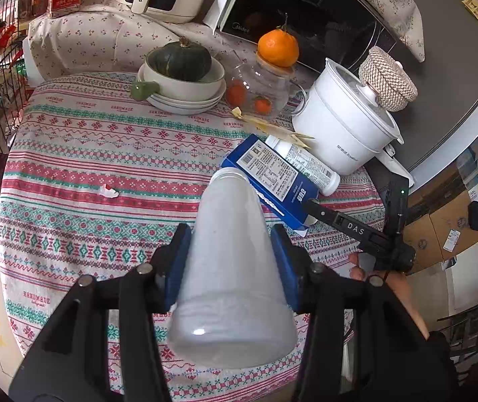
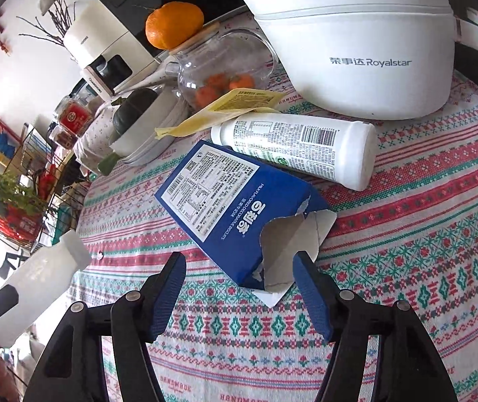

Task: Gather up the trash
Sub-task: 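Grasp the blue cardboard box with the right gripper while the left holds the white bottle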

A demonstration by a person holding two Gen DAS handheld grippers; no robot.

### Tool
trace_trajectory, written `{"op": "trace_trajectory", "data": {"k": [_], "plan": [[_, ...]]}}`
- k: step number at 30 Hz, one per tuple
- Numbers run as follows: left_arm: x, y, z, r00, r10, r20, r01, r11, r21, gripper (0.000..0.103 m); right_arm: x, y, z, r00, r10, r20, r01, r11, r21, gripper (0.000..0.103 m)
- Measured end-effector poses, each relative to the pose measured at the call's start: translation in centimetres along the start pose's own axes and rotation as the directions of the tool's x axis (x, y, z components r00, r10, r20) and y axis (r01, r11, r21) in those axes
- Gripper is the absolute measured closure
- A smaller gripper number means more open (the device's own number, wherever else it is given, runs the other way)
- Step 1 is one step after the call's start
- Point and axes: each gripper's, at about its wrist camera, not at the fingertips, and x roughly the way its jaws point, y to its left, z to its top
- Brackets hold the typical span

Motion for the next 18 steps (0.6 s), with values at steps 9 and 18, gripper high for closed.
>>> {"op": "trace_trajectory", "data": {"k": [9,18], "plan": [[0.1,0.0,0.0,1.000,-0.017,-0.002,0.017,1.000,-0.014,0.052,3.6,-2.4,0.8,0.985,0.168,0.035,-0.171,0.972,0.159,0.075],[-0.5,-0.2,0.0,0.999,-0.038,0.013,0.038,0.999,-0.022,0.052,-0.9,0.1,-0.3,0.953,0.301,0.029,-0.302,0.948,0.101,0.099]]}}
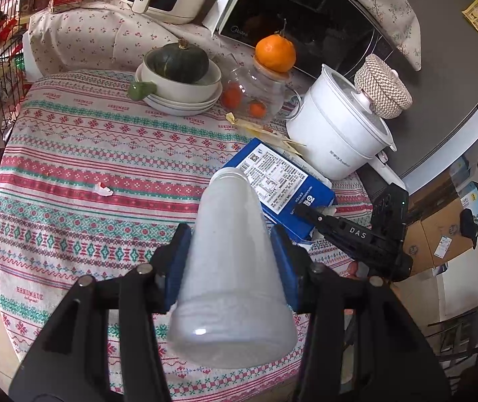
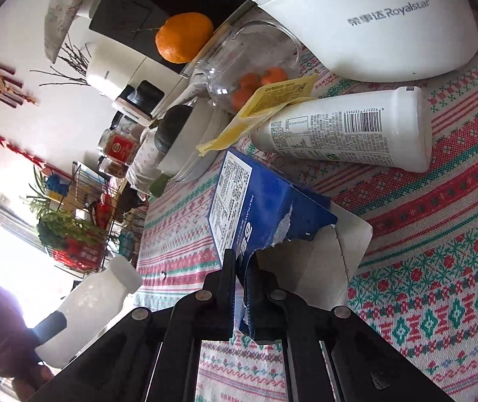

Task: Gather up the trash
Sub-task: 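Grasp the blue cardboard box with the right gripper while the left holds the white bottle, then carry the box and white bottle to the bin and open both grippers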

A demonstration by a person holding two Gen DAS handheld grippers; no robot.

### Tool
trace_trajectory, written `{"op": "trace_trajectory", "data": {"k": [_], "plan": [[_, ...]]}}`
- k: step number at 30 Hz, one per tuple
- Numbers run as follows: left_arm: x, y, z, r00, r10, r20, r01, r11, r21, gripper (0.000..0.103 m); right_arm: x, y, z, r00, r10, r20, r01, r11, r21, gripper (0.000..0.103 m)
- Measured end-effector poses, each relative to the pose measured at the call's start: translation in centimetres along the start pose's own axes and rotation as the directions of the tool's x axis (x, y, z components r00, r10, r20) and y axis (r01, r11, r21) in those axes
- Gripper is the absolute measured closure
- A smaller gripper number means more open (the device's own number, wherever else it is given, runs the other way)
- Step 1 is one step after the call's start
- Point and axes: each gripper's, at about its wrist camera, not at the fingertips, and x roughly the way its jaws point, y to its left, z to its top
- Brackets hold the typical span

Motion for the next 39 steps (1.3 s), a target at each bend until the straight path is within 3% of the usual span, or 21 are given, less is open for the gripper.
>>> {"op": "trace_trajectory", "data": {"k": [6,12,21,31,39], "plan": [[-0.5,-1.5,-0.9,0.998,-0.067,-0.012,0.067,0.998,0.017,0.052,-6.9,2.8,-2.4,0.999,-0.002,0.043,0.005,0.998,-0.062,0.101],[-0.9,-4.4,-2.5,0.991,-0.130,-0.040,0.132,0.989,0.065,0.052,-16.1,3.7,-5.7,0.992,-0.067,0.109,0.076,0.994,-0.083,0.101],[-0.4,-10.9,-6.3,0.967,-0.224,-0.121,0.244,0.952,0.187,0.052,-30.2,1.6,-12.7,0.950,-0.225,0.218,0.234,0.972,-0.016,0.101],[1.8,-17.4,-10.2,0.938,-0.252,-0.237,0.317,0.903,0.291,0.052,-35.0,-4.2,-18.2,0.912,-0.397,0.100,0.387,0.916,0.107,0.101],[3.2,-20.1,-12.3,0.923,-0.246,-0.295,0.344,0.870,0.352,0.052,-33.1,-8.6,-20.2,0.885,-0.459,-0.075,0.465,0.872,0.154,0.100]]}}
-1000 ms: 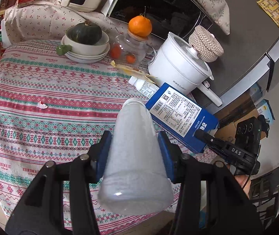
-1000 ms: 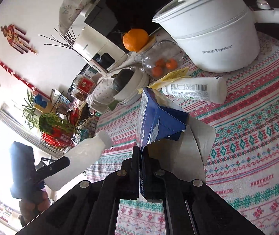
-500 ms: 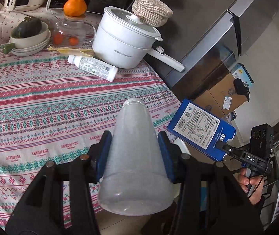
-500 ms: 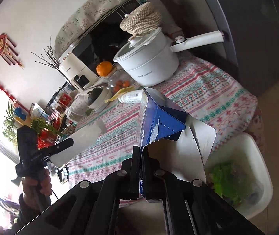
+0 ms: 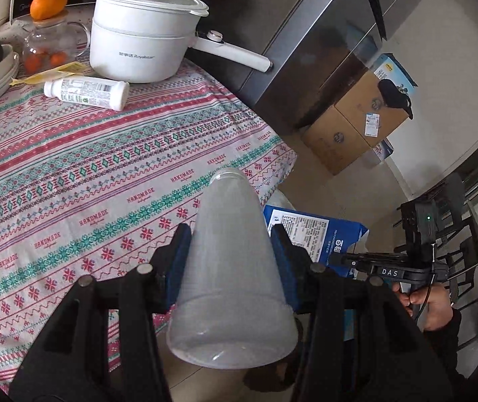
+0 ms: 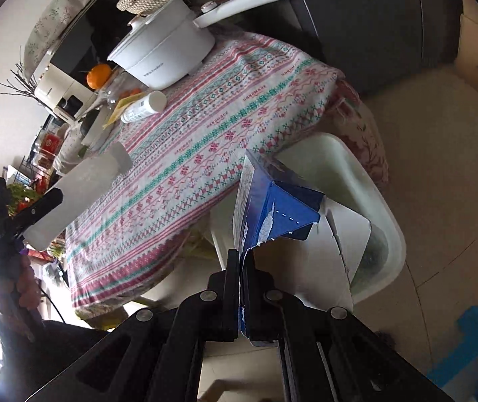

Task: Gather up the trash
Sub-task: 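Carry the box and white bottle to the bin and open both grippers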

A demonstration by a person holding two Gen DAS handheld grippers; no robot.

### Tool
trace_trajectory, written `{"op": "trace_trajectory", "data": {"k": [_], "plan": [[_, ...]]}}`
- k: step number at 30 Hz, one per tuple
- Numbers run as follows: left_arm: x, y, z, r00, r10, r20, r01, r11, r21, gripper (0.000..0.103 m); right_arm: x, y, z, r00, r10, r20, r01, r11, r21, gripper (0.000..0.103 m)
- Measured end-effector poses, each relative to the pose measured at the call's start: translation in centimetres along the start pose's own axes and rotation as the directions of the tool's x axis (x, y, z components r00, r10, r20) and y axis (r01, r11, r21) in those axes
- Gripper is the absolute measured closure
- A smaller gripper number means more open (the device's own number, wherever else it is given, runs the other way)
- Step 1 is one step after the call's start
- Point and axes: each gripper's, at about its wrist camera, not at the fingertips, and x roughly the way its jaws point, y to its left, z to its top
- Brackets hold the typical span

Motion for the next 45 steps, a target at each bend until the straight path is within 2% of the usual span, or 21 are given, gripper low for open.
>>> {"op": "trace_trajectory", "data": {"k": [4,7,9,11,17,23,29,32,34,39,45], "plan": [[0.8,-0.6,-0.3,1.000,0.002,-0.024,-0.001,1.000,0.018,0.052,2.9,-0.2,-0.1,0.996,-0.031,-0.080,0.031,1.000,-0.001,0.099],[1.1,-1.0,-0.5,0.999,0.001,-0.035,0.001,1.000,0.031,0.052,4.1,-0.7,0.2,0.993,-0.049,-0.107,0.051,0.999,0.018,0.094],[1.3,-1.4,-0.7,0.999,-0.001,-0.046,0.003,0.999,0.043,0.052,4.5,-1.5,0.4,0.990,-0.071,-0.119,0.077,0.996,0.051,0.068],[1.7,-1.8,-0.9,0.998,-0.003,-0.059,0.006,0.998,0.056,0.052,4.1,-2.0,0.7,0.990,-0.092,-0.107,0.099,0.993,0.065,0.059],[3.2,-3.4,-1.8,0.994,-0.009,-0.110,0.021,0.993,0.113,0.052,1.3,-2.1,0.4,0.994,-0.106,-0.032,0.108,0.992,0.061,0.052],[6.6,-5.7,-3.1,0.983,0.000,-0.184,0.030,0.987,0.161,0.052,-1.1,-1.5,-0.2,0.989,-0.142,0.040,0.140,0.989,0.037,0.046],[10.5,-7.3,-3.8,0.974,0.041,-0.223,0.006,0.979,0.205,0.052,-1.5,-2.0,-0.3,0.986,-0.162,0.048,0.160,0.986,0.044,0.045],[11.6,-7.8,-3.7,0.976,0.051,-0.211,0.001,0.971,0.239,0.052,-1.8,-2.2,-0.4,0.984,-0.169,0.054,0.166,0.985,0.044,0.045],[11.8,-8.0,-3.4,0.979,0.077,-0.187,-0.027,0.966,0.257,0.052,-2.1,-2.5,-0.4,0.983,-0.170,0.064,0.167,0.985,0.050,0.045],[10.7,-7.9,-2.7,0.986,0.112,-0.127,-0.072,0.957,0.283,0.036,-2.7,-2.9,-0.3,0.981,-0.176,0.083,0.172,0.983,0.062,0.042],[9.6,-6.8,-2.3,0.985,0.133,-0.110,-0.099,0.957,0.271,0.035,-2.8,-2.4,0.1,0.982,-0.165,0.094,0.161,0.986,0.053,0.042]]}}
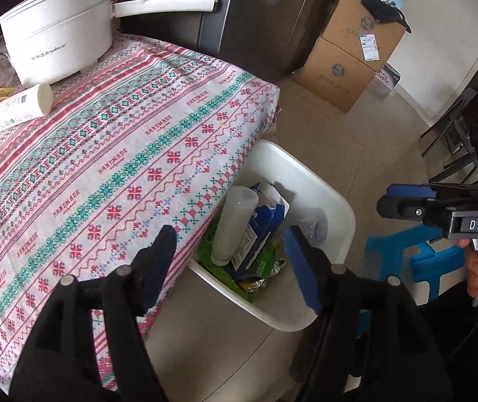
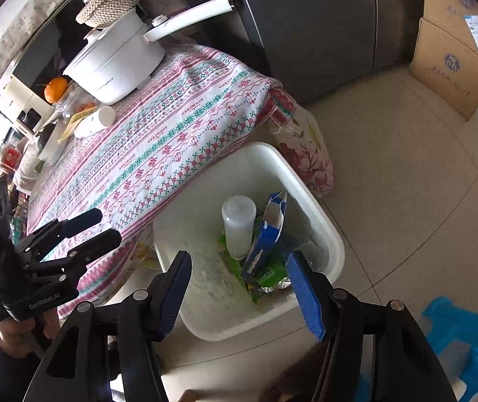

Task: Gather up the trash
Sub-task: 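Carry the box and white bottle to the bin and open both grippers, then grasp the yellow paper pouch on the table with the left gripper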

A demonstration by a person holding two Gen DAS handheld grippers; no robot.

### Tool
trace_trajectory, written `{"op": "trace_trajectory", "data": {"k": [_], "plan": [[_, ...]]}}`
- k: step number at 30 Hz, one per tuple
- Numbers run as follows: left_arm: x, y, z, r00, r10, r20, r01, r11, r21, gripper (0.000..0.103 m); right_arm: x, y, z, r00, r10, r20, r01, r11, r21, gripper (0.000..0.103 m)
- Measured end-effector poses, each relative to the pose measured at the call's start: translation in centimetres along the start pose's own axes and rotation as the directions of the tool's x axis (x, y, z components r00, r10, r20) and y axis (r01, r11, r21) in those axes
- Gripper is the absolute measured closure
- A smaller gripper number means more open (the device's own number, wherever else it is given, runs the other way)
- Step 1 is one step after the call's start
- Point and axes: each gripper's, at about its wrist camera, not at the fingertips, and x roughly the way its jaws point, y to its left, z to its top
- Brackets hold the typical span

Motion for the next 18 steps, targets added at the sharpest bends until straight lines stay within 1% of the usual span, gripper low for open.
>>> {"op": "trace_trajectory", "data": {"k": [7,11,15,18], "plan": [[-1.8,2.7,-0.5,0.999,0.039,0.024,-0.038,0.998,-0.047,0.030,0.4,1.9,0.7,1.000,0.011,0.005,-0.011,1.000,-0.028,0.041],[-3.0,4.7,-0.7,0.997,0.070,0.038,-0.066,0.994,-0.092,0.025,1.0,3.4,1.2,1.000,0.013,0.001,-0.013,0.999,-0.047,0.039],[-4.1,7.3,-1.0,0.991,0.123,0.049,-0.114,0.981,-0.157,0.018,1.7,5.4,1.7,1.000,0.020,-0.002,-0.020,0.997,-0.071,0.035],[-4.8,9.6,-1.2,0.984,0.171,0.042,-0.158,0.961,-0.226,0.016,2.3,7.1,2.2,1.000,0.024,-0.004,-0.024,0.995,-0.092,0.032]]}}
